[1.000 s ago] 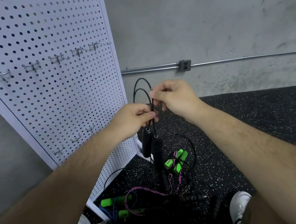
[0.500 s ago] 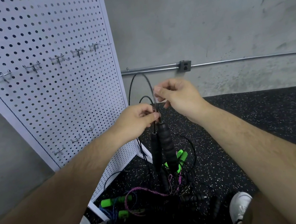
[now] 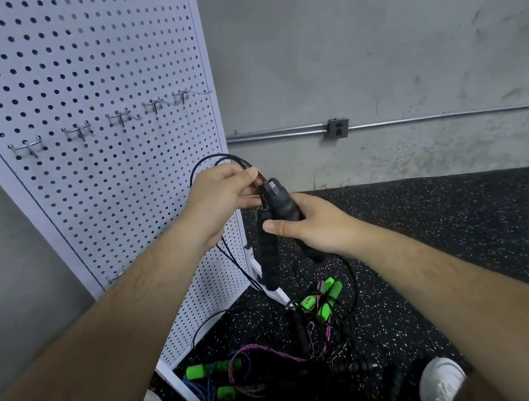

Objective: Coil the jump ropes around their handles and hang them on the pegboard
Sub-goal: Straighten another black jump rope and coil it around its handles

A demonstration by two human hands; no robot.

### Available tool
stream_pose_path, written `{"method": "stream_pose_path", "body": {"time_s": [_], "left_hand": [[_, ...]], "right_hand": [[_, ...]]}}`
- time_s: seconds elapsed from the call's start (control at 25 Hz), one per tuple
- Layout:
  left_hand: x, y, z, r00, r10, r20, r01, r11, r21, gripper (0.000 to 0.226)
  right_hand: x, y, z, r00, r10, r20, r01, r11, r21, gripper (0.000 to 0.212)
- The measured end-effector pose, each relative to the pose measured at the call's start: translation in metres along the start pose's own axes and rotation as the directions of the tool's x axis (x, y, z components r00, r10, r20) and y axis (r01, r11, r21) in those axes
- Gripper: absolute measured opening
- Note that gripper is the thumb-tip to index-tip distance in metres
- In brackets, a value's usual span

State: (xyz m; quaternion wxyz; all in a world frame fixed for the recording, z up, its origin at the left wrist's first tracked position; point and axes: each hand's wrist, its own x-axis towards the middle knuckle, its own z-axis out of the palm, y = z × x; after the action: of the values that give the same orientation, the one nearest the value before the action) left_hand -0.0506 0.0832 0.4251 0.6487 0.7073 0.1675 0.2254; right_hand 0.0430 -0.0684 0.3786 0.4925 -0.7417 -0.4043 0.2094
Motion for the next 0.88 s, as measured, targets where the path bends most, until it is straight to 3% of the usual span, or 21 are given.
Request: {"method": "stream_pose_path", "body": {"time_s": [0.16, 0.2, 0.24, 0.28, 0.32, 0.36, 0.4, 0.48, 0.52, 0.6, 0.64, 0.72, 0.8, 0.88], "left_hand": [[-0.001, 0.002, -0.005, 1.0, -0.012, -0.011, 0.011, 0.999, -0.053, 0.021], [-0.003, 0.002, -0.006, 1.0, -0.019, -0.025, 0.019, 1.0, 0.014, 0.025], [-0.004, 0.002, -0.009, 0.998, 0.003, -0.057, 0.008, 0.981, 0.194, 0.031], [-0.005, 0.001, -0.012, 0.992, 0.089, -0.092, -0.037, 0.889, 0.456, 0.036], [-0.006, -0.001, -0.016, 0.968, 0.242, -0.07, -0.128, 0.71, 0.693, 0.035], [-0.008, -0.002, -0.019, 0.921, 0.387, 0.047, -0.259, 0.516, 0.817, 0.022], [-0.01, -0.002, -0.021, 0.869, 0.441, 0.225, -0.406, 0.376, 0.833, 0.019], [-0.013, -0.008, -0.022, 0.798, 0.309, 0.517, -0.587, 0.208, 0.782, 0.074], [-0.014, -0.011, -0.019, 0.779, 0.263, 0.57, -0.607, 0.086, 0.79, 0.091], [-0.01, -0.019, -0.016, 0.708, 0.336, 0.621, -0.617, -0.134, 0.776, 0.096], [-0.008, -0.021, -0.016, 0.685, 0.368, 0.629, -0.616, -0.169, 0.77, 0.09], [-0.005, -0.02, -0.014, 0.692, 0.339, 0.638, -0.639, -0.124, 0.759, 0.075], [-0.004, -0.018, -0.014, 0.742, 0.265, 0.616, -0.63, -0.039, 0.776, 0.062], [-0.002, -0.018, -0.018, 0.799, 0.251, 0.546, -0.559, -0.025, 0.829, 0.056]], "right_hand": [[0.001, -0.006, 0.001, 0.999, -0.003, 0.048, -0.002, 0.996, 0.089, 0.013], [0.001, -0.007, 0.001, 0.999, -0.006, 0.051, 0.001, 0.996, 0.086, 0.013], [0.001, -0.009, 0.001, 0.999, -0.01, 0.052, 0.006, 0.997, 0.076, 0.014], [0.0, -0.011, 0.0, 0.998, -0.013, 0.053, 0.01, 0.998, 0.059, 0.016], [0.0, -0.013, -0.001, 0.998, -0.012, 0.057, 0.01, 0.999, 0.035, 0.018], [0.001, -0.014, -0.003, 0.998, -0.005, 0.062, 0.005, 1.0, 0.006, 0.019], [0.002, -0.014, -0.005, 0.998, 0.004, 0.066, -0.003, 1.0, -0.019, 0.018], [0.002, -0.017, -0.01, 0.997, 0.019, 0.072, -0.015, 0.998, -0.056, 0.019], [0.002, -0.018, -0.011, 0.997, 0.028, 0.074, -0.023, 0.998, -0.064, 0.022], [0.003, -0.019, -0.013, 0.994, 0.043, 0.1, -0.037, 0.998, -0.06, 0.027], [0.002, -0.021, -0.013, 0.992, 0.043, 0.117, -0.036, 0.998, -0.061, 0.028], [0.0, -0.022, -0.011, 0.991, 0.052, 0.121, -0.043, 0.996, -0.081, 0.03], [-0.002, -0.021, -0.01, 0.994, 0.046, 0.103, -0.031, 0.988, -0.149, 0.036], [-0.004, -0.02, -0.013, 0.997, -0.002, 0.078, 0.025, 0.954, -0.298, 0.05]]}}
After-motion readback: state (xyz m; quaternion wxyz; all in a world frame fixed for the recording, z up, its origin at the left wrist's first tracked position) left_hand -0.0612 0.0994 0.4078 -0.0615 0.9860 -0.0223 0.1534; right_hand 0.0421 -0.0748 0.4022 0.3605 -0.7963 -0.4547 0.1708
